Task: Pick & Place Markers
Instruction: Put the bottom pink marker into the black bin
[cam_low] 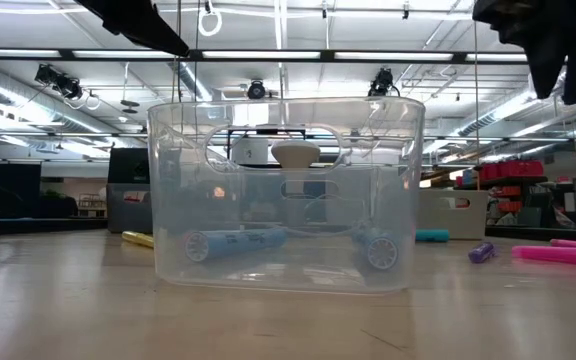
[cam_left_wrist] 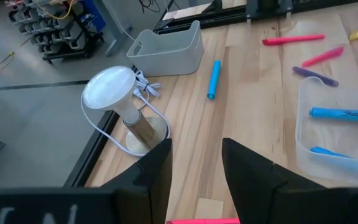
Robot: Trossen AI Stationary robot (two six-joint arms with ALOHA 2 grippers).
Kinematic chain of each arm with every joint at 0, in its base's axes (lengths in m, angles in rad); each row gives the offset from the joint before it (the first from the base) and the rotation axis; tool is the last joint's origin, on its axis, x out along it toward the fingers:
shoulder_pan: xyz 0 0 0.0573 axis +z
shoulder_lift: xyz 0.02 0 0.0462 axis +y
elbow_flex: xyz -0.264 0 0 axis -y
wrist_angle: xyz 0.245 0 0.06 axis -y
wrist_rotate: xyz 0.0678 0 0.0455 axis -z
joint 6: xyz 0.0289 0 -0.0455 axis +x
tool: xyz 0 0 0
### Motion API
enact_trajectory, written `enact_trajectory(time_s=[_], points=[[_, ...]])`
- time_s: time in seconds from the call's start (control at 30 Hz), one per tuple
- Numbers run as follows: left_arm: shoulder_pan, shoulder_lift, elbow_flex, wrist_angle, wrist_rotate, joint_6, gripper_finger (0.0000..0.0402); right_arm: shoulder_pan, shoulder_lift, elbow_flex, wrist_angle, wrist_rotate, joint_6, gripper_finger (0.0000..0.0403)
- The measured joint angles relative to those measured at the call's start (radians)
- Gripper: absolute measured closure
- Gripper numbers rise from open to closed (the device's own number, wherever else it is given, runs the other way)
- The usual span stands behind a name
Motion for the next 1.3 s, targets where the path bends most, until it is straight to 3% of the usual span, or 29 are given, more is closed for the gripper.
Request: enact_trajectory(time_s=[0.27, 0.73, 1.3], points=[[0.000, 0.001, 0.000, 0.000, 0.000, 0.000, 0.0255, 0.046, 0.039, -0.119, 0.057, -0.013, 0.086, 0.0259], [0.000, 0.001, 0.001, 0.000, 0.000, 0.008, 0.0255, 0.066, 0.040, -0.457, 0.459, -0.105, 0.164, 0.0259], [0.000, 0.001, 0.002, 0.001, 0.000, 0.001, 0.0255, 0.125, 0.156, -0.504, 0.634, -0.205, 0.198, 0.0291]])
